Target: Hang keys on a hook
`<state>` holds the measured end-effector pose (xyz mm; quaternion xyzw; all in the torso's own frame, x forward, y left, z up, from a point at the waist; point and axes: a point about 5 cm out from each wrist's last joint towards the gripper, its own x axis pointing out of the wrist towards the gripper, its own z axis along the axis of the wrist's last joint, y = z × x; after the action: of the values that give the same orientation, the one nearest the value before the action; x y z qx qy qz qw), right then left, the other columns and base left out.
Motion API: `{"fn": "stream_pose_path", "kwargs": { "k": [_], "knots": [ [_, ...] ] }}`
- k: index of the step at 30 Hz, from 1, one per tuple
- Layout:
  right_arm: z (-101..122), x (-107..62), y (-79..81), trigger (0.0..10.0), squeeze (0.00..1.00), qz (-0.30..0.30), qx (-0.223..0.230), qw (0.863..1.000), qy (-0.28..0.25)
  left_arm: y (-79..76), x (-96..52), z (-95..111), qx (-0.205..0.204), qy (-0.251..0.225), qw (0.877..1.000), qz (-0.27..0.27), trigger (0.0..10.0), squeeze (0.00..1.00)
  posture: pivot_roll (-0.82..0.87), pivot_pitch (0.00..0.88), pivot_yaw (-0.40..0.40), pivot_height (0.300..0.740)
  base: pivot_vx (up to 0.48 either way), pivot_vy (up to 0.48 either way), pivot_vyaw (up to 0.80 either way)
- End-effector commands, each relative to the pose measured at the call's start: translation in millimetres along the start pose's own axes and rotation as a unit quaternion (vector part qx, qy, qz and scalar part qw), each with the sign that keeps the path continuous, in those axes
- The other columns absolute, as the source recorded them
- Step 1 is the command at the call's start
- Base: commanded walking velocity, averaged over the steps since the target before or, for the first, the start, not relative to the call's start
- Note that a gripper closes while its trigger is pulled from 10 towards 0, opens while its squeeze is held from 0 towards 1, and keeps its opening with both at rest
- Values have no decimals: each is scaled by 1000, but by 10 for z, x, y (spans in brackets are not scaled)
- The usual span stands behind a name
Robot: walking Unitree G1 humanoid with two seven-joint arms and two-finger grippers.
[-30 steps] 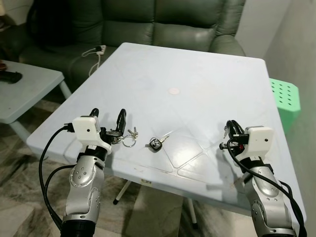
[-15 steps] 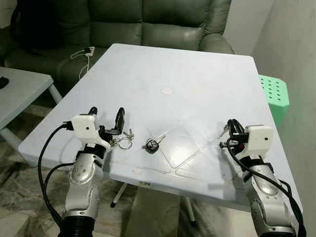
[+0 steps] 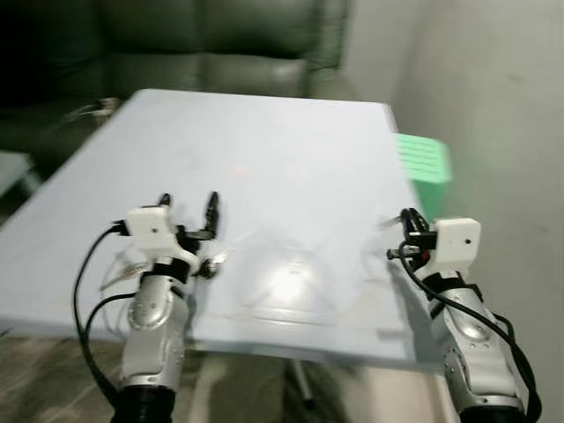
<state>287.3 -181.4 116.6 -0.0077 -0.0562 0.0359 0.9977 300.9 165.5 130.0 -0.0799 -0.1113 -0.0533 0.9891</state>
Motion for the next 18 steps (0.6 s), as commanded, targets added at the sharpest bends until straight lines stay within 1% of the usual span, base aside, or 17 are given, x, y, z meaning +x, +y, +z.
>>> {"fn": "stream_pose_path", "kwargs": {
  "k": [1,7,18],
  "knots": [
    [3,-2,14,10000,0,3,-4,1000,-1,22,19,30,3,-4,1000,1,10000,0,-40,0,-15,721,0,0,-788],
    [-3,-8,13,10000,0,7,-7,1000,1,23,4,7,5,-1,1000,6,10000,0,-40,0,-19,721,0,0,-788],
    [-2,-25,3,10000,0,11,-11,1000,4,7,-25,-25,-3,6,1000,9,10000,0,-42,0,-23,721,0,0,-788]
  ]
}}
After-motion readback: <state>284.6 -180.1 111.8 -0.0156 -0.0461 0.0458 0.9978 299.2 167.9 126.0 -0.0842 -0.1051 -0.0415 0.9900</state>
